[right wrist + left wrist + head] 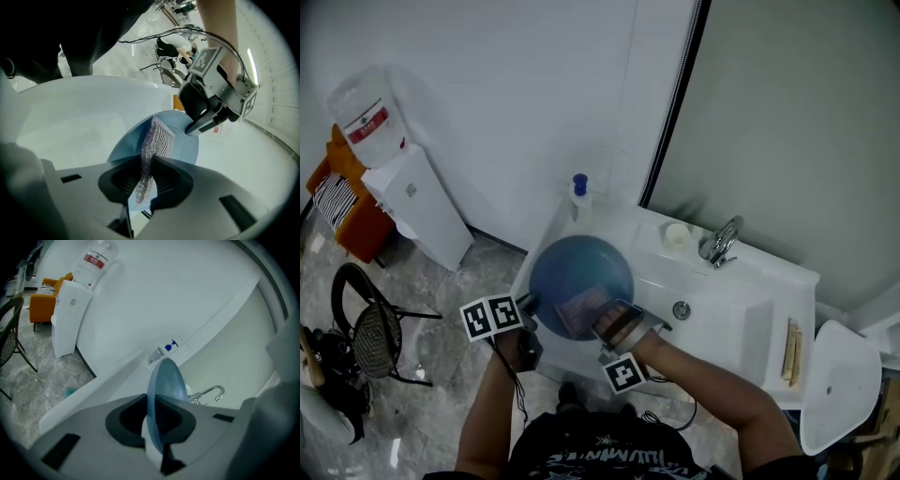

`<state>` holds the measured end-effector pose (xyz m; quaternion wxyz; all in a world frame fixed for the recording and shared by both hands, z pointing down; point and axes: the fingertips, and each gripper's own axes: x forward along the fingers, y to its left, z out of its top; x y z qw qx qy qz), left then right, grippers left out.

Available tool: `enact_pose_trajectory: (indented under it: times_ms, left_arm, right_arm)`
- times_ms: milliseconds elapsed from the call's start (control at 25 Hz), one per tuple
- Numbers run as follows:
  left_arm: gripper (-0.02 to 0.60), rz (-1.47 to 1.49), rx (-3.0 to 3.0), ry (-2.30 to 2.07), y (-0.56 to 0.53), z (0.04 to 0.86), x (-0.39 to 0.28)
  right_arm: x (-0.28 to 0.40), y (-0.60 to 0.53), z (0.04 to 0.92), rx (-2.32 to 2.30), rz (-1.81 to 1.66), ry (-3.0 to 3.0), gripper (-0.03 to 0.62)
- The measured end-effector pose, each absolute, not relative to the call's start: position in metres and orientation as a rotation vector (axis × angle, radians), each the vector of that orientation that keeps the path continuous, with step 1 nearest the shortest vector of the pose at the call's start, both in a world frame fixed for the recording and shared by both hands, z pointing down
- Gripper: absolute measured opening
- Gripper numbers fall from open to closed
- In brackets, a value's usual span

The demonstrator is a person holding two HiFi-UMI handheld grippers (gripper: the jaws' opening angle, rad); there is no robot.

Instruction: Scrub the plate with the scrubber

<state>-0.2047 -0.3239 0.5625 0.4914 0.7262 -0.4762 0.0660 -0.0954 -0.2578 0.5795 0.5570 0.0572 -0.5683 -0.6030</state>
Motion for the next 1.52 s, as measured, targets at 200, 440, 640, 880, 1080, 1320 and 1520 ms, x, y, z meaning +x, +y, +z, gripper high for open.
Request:
enact_pose_trajectory:
  times_ms: [200,440,640,880,1080,1320,1520]
  left_arm:
    - [0.031,0.148,1.747,-1.197,-0.321,0.564,-0.213]
    - [0.031,0.141,1.730,-1.199,-0.309,0.571,-0.211]
    - [0.031,0.125,1.725,-1.185,-0.296,0.572,-0.202]
    - [0.031,0.106,1.748,-1.173,-0.280,0.565,-0.191]
    - [0.031,0.081,1.764,-1.182,-0.279,0.556,-0.191]
    - [0.032,0.040,1.758,-1.174,-0.281,0.554,-0.195]
    - [0.032,0.031,1.745,-1.194,-0.290,0.553,-0.201]
  right_arm:
    - [-0.084,-0.248,0.576,0.125,-1.434,-1.346,0.074]
    - [-0.081,-0.228,0.571,0.196,-1.102,-1.676,0.072]
    - [-0.080,-0.275,0.527,0.440,-1.137,-1.634,0.074]
    - [-0.097,-0.308,0.507,0.596,-1.160,-1.636,0.073]
    - [-0.099,-0.317,0.517,0.596,-1.150,-1.589,0.072]
    - [-0.101,-0.316,0.525,0.584,-1.112,-1.598,0.074]
    - [-0.102,-0.304,0.539,0.546,-1.059,-1.645,0.074]
